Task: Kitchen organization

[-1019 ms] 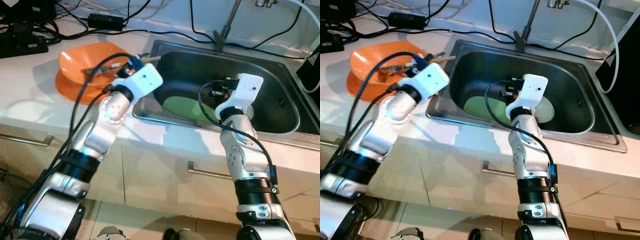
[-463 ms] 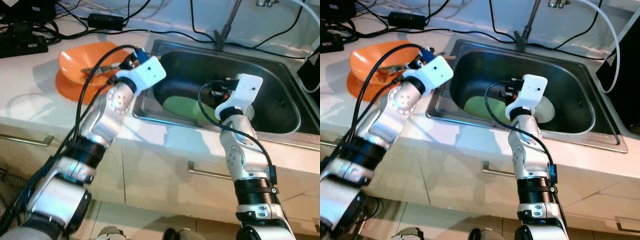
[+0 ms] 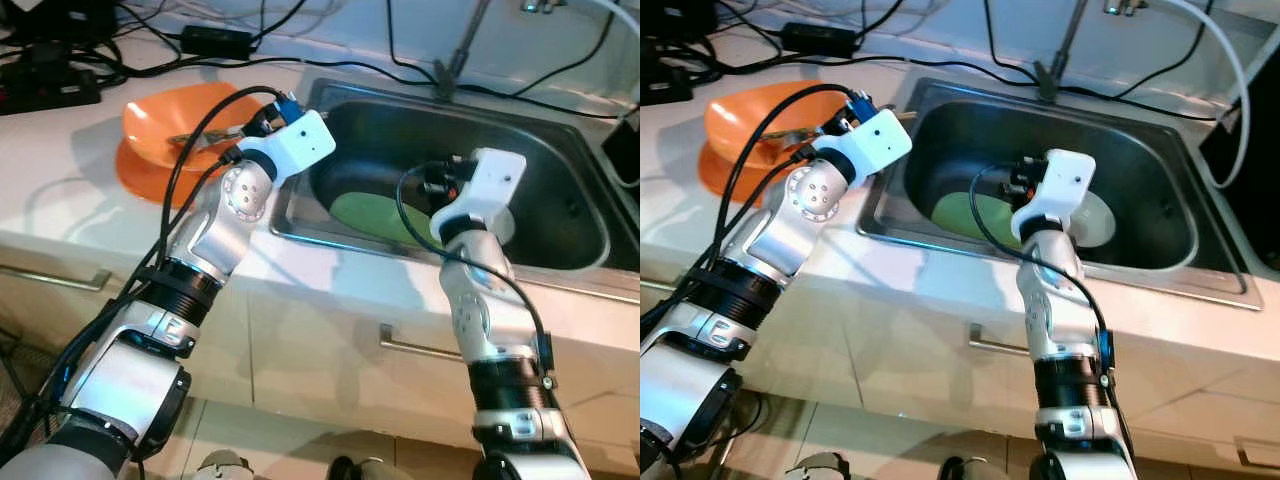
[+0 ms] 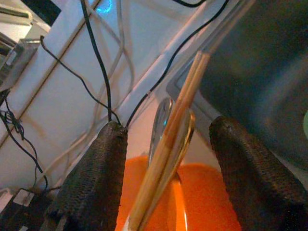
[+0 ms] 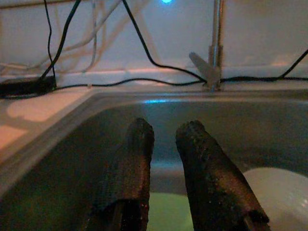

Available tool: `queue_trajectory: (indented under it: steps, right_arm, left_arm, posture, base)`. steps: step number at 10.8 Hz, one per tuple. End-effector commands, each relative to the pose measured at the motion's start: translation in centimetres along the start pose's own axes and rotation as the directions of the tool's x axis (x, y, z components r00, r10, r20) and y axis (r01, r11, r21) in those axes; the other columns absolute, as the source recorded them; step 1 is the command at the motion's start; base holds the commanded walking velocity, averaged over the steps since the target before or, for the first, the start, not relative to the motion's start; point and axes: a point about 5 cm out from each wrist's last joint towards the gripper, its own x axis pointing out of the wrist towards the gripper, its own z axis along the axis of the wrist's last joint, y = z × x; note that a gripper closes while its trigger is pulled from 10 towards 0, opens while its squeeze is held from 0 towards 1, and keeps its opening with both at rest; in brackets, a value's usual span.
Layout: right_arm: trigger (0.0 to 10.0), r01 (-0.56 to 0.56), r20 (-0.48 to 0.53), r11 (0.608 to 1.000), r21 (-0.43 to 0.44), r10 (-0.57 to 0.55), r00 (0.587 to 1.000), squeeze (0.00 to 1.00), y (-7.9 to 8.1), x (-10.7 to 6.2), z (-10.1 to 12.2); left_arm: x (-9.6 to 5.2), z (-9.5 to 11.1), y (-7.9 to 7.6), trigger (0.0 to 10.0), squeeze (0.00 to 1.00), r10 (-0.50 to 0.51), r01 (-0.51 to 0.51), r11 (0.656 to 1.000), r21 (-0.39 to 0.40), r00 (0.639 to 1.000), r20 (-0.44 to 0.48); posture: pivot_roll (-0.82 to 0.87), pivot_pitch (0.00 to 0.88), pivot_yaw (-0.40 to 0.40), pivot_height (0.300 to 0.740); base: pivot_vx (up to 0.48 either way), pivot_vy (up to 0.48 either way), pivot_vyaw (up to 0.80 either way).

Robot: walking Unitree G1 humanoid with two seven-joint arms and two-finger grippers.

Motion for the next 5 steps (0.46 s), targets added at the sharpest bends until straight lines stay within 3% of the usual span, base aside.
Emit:
queue_trajectory:
  steps: [1,4,5]
  right_arm:
    - [10.0,0.009,0.006,1.000,-0.009,-0.009,1.000,0.00,-0.38,-0.28,-0.18]
    - [10.0,0.004,-0.001,1.000,-0.020,-0.004,1.000,0.00,-0.38,-0.40,-0.55]
    - [10.0,0.005,-0.001,1.000,-0.021,-0.005,1.000,0.00,-0.43,-0.45,-0.58]
  left_arm:
    - [0.11,0.52,-0.37,10.0,0.00,-0.012,0.012,1.000,0.003,1.000,0.022]
    - [0.13,0.51,-0.77,10.0,0.00,-0.026,0.026,1.000,0.004,0.999,0.027]
    - [0.12,0.52,-0.83,8.7,0.00,-0.034,0.033,0.999,0.003,0.999,0.030]
  posture:
    - [0.01,0.093,-0.102,0.740]
    - [0.01,0.095,-0.101,0.740]
    - [0.01,0.095,-0.101,0.740]
  base:
    - [0.000,0.000,0.00]
    - [0.000,0.000,0.00]
    - [0.000,0.000,0.00]
